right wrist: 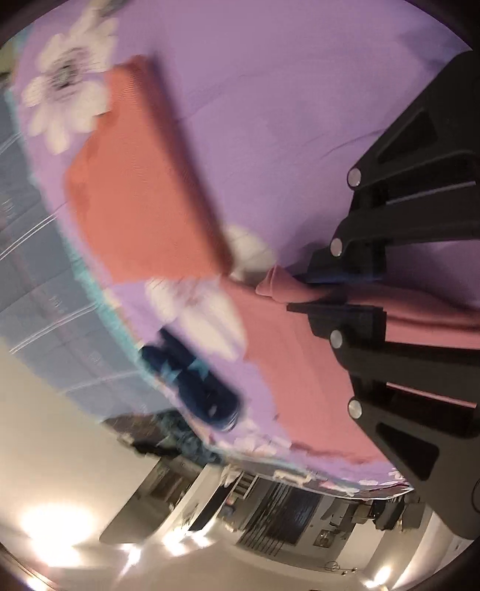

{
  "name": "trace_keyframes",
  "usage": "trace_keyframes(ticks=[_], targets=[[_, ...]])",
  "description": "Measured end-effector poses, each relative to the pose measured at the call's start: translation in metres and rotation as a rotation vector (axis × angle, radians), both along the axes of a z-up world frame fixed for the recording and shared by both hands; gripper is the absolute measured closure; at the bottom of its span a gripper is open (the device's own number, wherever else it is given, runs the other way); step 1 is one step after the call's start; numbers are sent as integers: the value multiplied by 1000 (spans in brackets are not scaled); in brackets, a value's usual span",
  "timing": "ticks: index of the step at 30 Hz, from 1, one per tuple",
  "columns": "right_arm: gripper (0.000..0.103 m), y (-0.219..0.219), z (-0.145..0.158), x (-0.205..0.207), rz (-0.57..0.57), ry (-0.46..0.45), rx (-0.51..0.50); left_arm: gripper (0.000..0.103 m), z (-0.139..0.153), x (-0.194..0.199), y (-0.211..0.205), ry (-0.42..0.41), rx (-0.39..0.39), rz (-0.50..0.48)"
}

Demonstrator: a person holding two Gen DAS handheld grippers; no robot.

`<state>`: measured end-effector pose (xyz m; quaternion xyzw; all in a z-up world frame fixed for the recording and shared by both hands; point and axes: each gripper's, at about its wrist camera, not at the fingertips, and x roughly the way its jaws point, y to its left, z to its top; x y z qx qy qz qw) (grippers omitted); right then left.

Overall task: Fold small clothes
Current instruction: 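Grasp the shirt fold with the right gripper and lift it toward the left gripper, then open both grippers and release the folded pink shirt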

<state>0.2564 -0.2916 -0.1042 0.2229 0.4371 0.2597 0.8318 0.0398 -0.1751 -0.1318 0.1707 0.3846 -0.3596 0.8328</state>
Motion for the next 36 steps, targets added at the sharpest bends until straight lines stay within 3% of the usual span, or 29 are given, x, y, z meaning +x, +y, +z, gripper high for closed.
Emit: trace_keyframes(ticks=[2,4,7,10,16,18,20,22,24,25,27,28,29,31,34,36], targets=[[95,4,22,-9,20,-92,8,97,-2,-2,-1,0,2,-25],[95,9,24,-7,28,-115,-50,96,-7,-2,-3,12,7,-28],[95,8,-16,16,-5,8,-136,96,-15,4,-2,38,0,-25],[96,-7,-38,20,-16,50,-11,96,-18,3,-3,40,5,-32],[85,-1,-3,-3,-52,-55,-95,89,-17,2,-2,40,-21,-46],[76,-7,11,-15,-99,-94,-121,84,-16,4,1,55,-37,-50],[73,-17,13,-27,-146,-68,-86,77,-15,3,1,58,-41,-61],[78,-16,19,-41,-93,-82,-28,68,-15,0,0,50,-34,-73],[78,-5,22,-58,1,-100,-14,65,-15,-4,-2,33,-21,-78],[79,5,18,-65,73,-92,-33,65,-14,-6,-3,22,-13,-76],[80,22,1,-68,101,-67,-174,65,-12,-9,-2,13,-10,-64],[89,28,-14,-67,77,-49,-297,65,-9,-10,2,17,-14,-48],[94,30,-22,-67,61,-59,-353,65,-7,-12,4,26,-19,-39],[94,25,-22,-74,33,-83,-348,65,-1,-17,14,41,-36,-15],[79,14,1,-88,-43,-82,-300,63,10,-32,27,5,-39,16],[79,15,18,-106,-37,-136,-307,63,19,-39,34,-19,-49,29]])
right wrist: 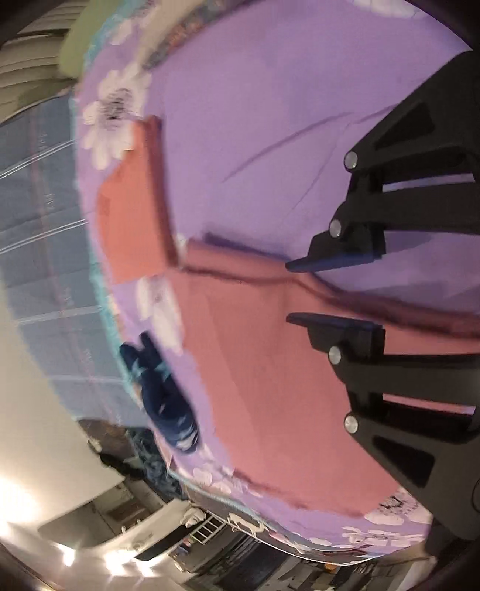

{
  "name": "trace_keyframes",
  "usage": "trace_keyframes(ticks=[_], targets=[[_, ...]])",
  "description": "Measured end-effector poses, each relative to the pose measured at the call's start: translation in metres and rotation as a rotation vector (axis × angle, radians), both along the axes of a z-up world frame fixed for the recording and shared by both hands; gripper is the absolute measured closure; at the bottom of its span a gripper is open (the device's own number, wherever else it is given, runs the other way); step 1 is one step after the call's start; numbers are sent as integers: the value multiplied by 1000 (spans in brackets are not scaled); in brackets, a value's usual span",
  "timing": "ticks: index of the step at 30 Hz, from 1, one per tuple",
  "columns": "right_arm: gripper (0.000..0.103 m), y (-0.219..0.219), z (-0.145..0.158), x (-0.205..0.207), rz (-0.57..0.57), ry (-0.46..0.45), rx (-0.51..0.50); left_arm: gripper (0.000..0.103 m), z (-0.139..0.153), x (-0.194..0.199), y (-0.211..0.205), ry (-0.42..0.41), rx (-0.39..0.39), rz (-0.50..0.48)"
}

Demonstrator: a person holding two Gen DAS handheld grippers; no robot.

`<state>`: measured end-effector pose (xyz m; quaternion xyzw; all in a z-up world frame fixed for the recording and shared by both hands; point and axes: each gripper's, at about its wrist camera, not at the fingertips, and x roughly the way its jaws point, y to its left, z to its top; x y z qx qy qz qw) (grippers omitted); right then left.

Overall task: Fold small clothes
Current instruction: 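Open both grippers and release the folded pink shirt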

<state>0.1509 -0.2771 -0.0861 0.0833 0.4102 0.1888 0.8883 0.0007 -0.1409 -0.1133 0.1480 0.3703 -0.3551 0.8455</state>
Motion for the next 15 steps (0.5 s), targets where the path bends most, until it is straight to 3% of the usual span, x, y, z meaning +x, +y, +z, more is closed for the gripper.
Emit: trace_keyframes(ticks=[4,8,10,11,14,15], targets=[[76,10,17,-37,41,-41,-32,59,15,-10,38,-45,-21,72],[62,20,-6,-70,92,2,-50,56,16,-17,84,-63,-47,163],[66,25,-30,-78,42,94,-162,54,16,-15,110,-63,-48,226],[66,27,-34,-83,19,92,-206,52,15,-16,129,-65,-43,269],[64,49,-8,-107,-55,28,-356,43,13,-16,191,-92,0,446],[64,66,11,-120,-34,-53,-394,43,12,-15,211,-97,10,501]])
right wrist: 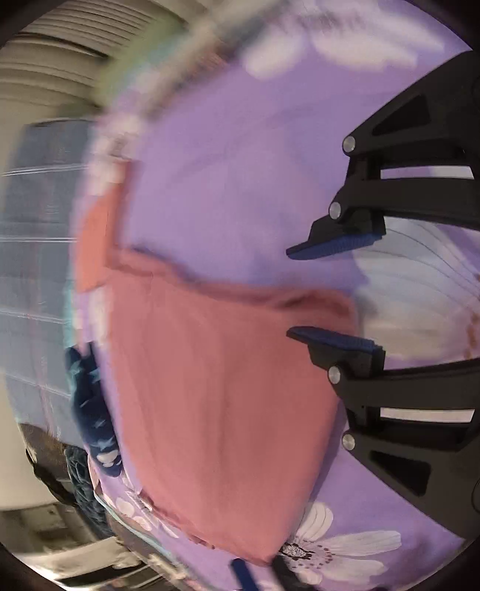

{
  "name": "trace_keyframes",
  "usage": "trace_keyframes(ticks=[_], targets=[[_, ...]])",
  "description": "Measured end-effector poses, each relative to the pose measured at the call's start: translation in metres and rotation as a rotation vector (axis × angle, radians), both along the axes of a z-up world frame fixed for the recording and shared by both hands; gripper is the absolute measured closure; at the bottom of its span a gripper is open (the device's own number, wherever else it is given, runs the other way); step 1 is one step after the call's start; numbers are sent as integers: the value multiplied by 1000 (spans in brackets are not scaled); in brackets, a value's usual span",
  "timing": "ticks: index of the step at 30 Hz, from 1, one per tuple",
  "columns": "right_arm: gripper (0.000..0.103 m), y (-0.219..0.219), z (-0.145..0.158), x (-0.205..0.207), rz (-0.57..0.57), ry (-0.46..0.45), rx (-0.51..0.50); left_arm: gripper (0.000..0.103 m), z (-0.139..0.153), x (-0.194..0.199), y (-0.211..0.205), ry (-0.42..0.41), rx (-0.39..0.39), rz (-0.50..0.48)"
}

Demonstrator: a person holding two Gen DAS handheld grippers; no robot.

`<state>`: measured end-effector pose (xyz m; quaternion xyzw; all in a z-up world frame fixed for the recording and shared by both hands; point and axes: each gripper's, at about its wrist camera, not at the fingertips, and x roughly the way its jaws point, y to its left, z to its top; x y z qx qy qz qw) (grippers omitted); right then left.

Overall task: Fold small clothes
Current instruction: 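Open both grippers and release the folded pink shirt, then grasp the shirt edge with the left gripper while the right gripper pinches the shirt corner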

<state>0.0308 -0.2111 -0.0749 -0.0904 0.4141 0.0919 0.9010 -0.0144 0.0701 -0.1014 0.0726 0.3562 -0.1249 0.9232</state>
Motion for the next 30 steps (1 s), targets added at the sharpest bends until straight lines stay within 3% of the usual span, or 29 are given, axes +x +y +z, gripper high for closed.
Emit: trace_keyframes(ticks=[3,5,7,9,14,18,21,23,24,30], targets=[[57,46,30,-27,165,-106,-17,43,-5,7,83,14,-35,203],[55,89,38,-44,320,-118,0,47,-3,13,114,13,-85,260],[54,133,35,-56,469,-115,-12,81,-4,25,145,35,-145,284],[54,175,24,-66,568,-120,-52,86,-6,35,165,62,-184,294],[54,245,-6,-77,688,-85,-111,86,-11,82,212,101,-360,306],[54,272,-29,-88,741,-67,-151,73,-26,133,212,157,-447,229],[54,282,-38,-88,739,-71,-188,73,-43,169,211,216,-503,196],[52,286,-44,-91,737,-109,-233,82,-51,184,208,231,-540,170],[51,289,-46,-93,740,-122,-253,99,-53,188,207,232,-558,154],[48,303,-60,-101,784,-204,-358,99,-54,199,209,213,-592,127]])
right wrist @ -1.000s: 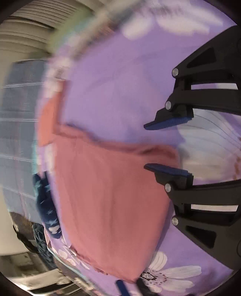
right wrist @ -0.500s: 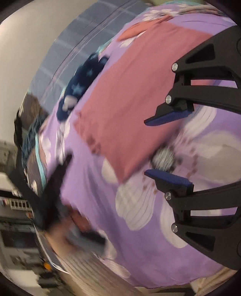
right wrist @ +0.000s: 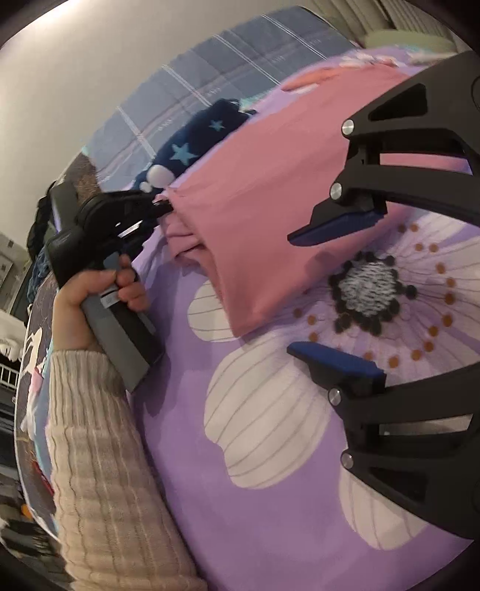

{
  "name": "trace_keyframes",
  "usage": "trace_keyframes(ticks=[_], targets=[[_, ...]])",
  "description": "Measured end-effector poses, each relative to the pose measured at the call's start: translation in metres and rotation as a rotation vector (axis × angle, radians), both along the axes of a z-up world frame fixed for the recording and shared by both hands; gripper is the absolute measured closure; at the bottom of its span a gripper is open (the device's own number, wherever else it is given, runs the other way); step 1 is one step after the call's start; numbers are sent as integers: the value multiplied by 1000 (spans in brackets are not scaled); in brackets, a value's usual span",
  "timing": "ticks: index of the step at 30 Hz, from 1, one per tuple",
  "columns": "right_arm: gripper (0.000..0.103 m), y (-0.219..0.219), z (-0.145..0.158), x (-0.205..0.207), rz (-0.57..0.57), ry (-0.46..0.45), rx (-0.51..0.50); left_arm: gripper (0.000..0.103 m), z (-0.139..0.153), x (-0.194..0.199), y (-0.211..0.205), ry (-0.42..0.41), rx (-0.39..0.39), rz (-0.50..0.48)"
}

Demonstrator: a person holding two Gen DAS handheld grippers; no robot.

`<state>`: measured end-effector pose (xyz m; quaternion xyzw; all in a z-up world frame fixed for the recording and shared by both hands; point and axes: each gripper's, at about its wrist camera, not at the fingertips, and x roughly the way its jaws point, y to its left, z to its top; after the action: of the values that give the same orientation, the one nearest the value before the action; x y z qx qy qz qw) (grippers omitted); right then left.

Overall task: Fold small clothes
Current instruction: 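Grasp the shirt edge with the left gripper while the right gripper pinches the shirt corner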

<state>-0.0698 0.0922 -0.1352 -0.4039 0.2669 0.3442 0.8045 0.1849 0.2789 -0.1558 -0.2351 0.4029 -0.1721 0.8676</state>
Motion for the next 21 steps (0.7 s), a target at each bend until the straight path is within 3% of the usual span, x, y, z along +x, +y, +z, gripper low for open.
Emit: trace_keyframes(ticks=[3,4,5,10,11,13,16,18,19,20,21], targets=[[51,17,-4,1,16,-58,-15,100,-3,1,5,-2,-16,21],[64,23,-6,2,19,-73,-20,100,-5,1,7,-4,-30,36],[100,27,-9,4,23,-78,-28,100,-5,-1,11,-8,-47,47],[99,29,-2,4,18,-81,3,99,0,-9,16,-40,-83,25],[99,27,3,4,13,-81,21,94,1,-10,15,-29,-82,17],[99,24,7,8,6,-56,33,60,-1,-12,18,1,-115,3],[99,20,8,10,-7,-29,50,55,-4,-15,19,16,-186,-38],[99,20,10,5,-9,-32,59,55,-8,-12,9,36,-193,-70],[99,21,11,6,-9,-29,65,59,-8,-7,0,41,-149,-64],[99,20,13,7,-10,-18,75,69,-8,-3,-6,45,-128,-60],[99,20,16,9,-13,-5,90,96,-8,4,-12,66,-110,-53]])
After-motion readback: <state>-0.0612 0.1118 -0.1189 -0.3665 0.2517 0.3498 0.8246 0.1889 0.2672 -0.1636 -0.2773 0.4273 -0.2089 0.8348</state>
